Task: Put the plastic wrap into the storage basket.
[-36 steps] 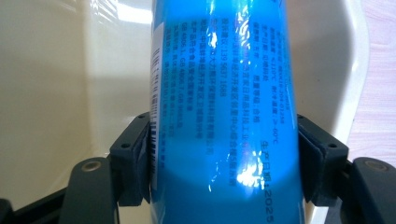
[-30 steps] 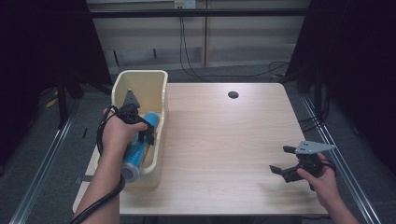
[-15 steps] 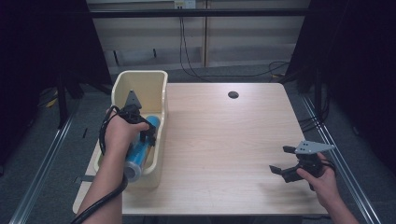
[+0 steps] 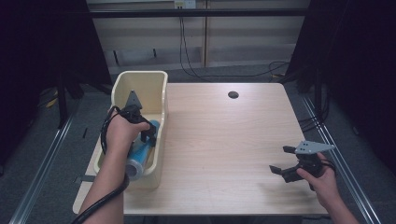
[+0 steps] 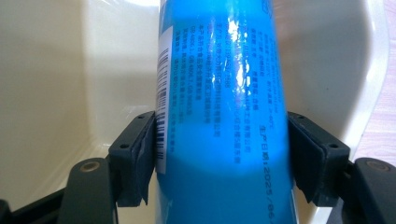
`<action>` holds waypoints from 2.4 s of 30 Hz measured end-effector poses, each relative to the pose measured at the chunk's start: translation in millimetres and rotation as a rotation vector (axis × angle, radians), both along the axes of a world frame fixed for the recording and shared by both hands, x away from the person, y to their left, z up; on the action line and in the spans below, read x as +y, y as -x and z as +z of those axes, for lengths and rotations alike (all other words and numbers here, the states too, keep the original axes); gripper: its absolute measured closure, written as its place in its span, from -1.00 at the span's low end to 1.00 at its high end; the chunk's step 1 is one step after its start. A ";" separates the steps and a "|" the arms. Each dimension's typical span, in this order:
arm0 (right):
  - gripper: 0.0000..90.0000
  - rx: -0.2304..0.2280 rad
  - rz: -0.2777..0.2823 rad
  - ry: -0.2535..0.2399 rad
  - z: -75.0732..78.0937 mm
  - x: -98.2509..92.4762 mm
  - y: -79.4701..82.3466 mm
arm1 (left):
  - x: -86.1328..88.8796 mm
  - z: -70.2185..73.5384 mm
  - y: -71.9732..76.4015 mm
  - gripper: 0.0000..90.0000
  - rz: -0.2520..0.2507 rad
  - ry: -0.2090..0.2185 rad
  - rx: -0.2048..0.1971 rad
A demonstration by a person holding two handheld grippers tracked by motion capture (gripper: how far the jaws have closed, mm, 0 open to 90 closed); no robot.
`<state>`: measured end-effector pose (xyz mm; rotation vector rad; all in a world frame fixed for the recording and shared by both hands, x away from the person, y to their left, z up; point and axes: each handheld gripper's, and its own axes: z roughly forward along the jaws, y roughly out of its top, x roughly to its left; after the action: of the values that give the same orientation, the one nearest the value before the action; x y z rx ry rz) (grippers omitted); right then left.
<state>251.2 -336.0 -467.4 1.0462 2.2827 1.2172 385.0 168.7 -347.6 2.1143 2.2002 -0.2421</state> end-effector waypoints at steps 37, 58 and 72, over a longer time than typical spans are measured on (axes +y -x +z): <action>-0.95 -0.001 0.007 0.002 1.3 1.3 1.3 | -11.0 61.1 9.9 -0.72 -0.097 0.081 -0.288; -0.95 -0.004 0.007 -0.005 2.6 -0.3 2.2 | -76.1 56.2 10.5 -0.90 -0.246 0.185 -0.362; -0.95 -0.003 0.016 0.014 -0.4 3.4 2.0 | -117.2 28.2 15.7 -0.91 -0.332 0.224 -0.367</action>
<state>249.2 -332.6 -467.8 1.0228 2.2985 1.2064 369.3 51.6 -319.4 2.1774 1.5455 -0.1021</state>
